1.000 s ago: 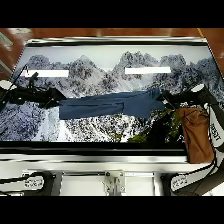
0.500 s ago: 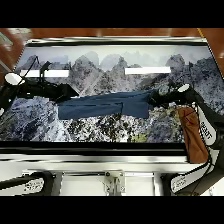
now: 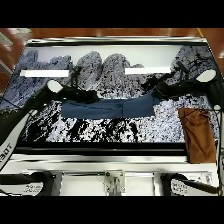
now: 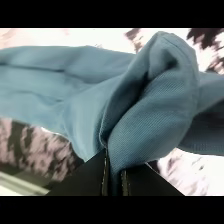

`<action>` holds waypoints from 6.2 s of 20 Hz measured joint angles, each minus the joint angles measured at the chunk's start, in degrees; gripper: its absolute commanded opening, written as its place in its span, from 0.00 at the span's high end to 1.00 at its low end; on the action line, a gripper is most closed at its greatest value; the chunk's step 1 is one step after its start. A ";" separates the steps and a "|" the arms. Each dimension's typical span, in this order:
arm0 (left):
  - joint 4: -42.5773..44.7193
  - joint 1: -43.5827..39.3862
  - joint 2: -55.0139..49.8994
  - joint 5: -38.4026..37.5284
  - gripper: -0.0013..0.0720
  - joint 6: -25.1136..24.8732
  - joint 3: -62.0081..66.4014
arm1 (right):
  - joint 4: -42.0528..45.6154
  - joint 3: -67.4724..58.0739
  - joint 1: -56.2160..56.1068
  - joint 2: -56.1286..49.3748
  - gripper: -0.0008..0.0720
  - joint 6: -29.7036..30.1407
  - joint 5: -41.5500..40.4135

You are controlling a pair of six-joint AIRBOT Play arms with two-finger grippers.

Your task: Fold the shirts.

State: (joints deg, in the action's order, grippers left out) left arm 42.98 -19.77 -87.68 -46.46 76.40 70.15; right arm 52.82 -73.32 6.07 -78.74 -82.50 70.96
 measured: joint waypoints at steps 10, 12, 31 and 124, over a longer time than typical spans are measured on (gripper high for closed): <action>-26.84 -17.84 -14.12 13.51 0.93 -0.26 0.09 | 4.66 0.00 -0.76 15.82 0.89 -6.47 7.89; -33.33 -18.58 -16.04 12.66 0.94 -2.43 0.07 | 6.49 0.00 -2.89 16.39 0.90 -6.91 7.89; -27.21 27.08 29.99 -0.90 0.93 -12.70 -1.05 | 2.82 0.02 -45.44 -14.62 0.03 -10.93 -46.97; 48.70 3.13 13.44 -30.29 0.04 19.19 8.41 | 36.61 2.14 3.98 15.15 0.04 -3.91 8.22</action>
State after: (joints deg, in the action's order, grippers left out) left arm 91.68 -16.64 -74.24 -76.75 95.59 78.56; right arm 89.43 -71.18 10.04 -63.59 -86.41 79.18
